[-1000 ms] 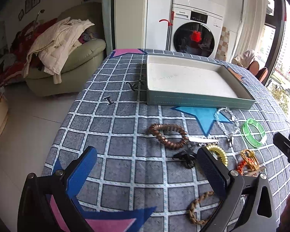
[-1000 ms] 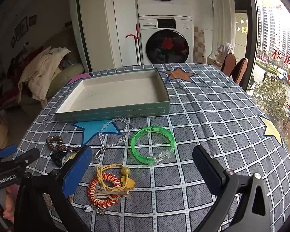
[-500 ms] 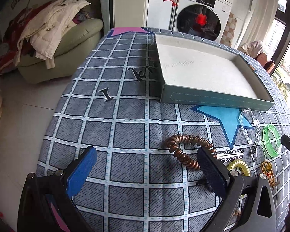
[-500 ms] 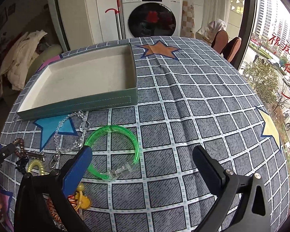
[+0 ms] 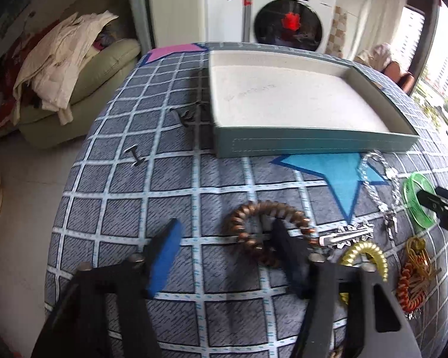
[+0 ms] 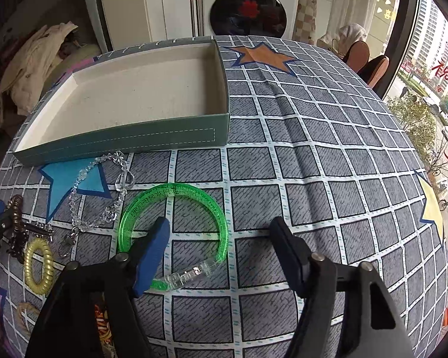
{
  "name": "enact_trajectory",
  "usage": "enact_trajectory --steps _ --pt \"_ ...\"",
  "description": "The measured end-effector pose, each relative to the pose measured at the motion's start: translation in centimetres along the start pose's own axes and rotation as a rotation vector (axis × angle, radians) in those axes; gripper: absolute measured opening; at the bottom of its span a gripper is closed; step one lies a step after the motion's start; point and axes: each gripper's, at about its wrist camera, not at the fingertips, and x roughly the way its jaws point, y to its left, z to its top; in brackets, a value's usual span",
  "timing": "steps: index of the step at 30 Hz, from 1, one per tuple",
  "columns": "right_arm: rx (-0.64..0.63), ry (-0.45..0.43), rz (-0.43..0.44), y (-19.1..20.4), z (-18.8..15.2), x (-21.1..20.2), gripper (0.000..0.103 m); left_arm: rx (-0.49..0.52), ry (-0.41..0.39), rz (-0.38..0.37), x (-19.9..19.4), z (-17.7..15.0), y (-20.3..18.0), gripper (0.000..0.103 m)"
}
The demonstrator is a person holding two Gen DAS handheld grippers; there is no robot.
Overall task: Organize jewelry
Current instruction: 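Grasp the brown coiled bracelet with the left tool while the right tool grasps the green bangle, then lower both items into the white tray and open both tools to release them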
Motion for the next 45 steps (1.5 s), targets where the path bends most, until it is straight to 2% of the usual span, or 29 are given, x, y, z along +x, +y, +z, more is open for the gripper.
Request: enact_trajectory --steps 1,2,3,4,6,11,17,24,30,34,41,45 --pt "-0.002 0.001 0.003 0.1 0.1 0.0 0.054 0.024 -0.006 -0.009 -0.2 0.0 -0.4 0.051" --pt "-0.004 0.003 0.004 0.1 0.1 -0.1 0.050 0.061 -0.008 0.001 -0.2 0.0 -1.0 0.035" --pt "-0.006 0.004 0.006 0.2 0.2 -0.2 0.040 0.093 -0.007 -0.001 -0.3 0.1 -1.5 0.031" --pt "-0.010 0.005 0.011 0.2 0.2 -0.3 0.026 0.107 -0.004 -0.001 -0.3 0.1 -1.8 0.031" --pt "-0.011 0.007 0.019 0.2 0.3 -0.3 0.009 0.103 -0.002 -0.040 -0.6 0.3 -1.9 0.031" --pt "0.031 -0.020 0.101 -0.7 0.3 -1.4 0.008 0.069 -0.043 -0.107 -2.4 1.2 -1.4 0.031" --pt "0.047 -0.076 0.179 -0.5 2.2 -3.3 0.008 0.057 -0.098 -0.140 -4.4 3.9 -1.3 0.031" --pt "0.085 -0.072 0.230 0.4 7.4 -1.6 0.008 0.090 -0.122 -0.099 -2.4 9.1 -2.5 0.031" --pt "0.111 -0.048 0.204 1.3 11.6 1.7 0.008 0.071 -0.100 -0.072 1.2 12.8 -3.1 0.031" --pt "0.106 -0.032 0.169 1.8 13.5 4.0 0.008 0.063 -0.076 -0.036 4.0 14.1 -3.4 0.031" --pt "0.102 -0.008 0.118 2.3 15.0 6.7 0.008 0.046 -0.015 -0.013 8.0 15.1 -3.3 0.031" --pt "0.100 0.013 0.098 2.4 14.8 7.8 0.008 0.073 -0.014 0.016 8.8 15.0 -3.8 0.031"
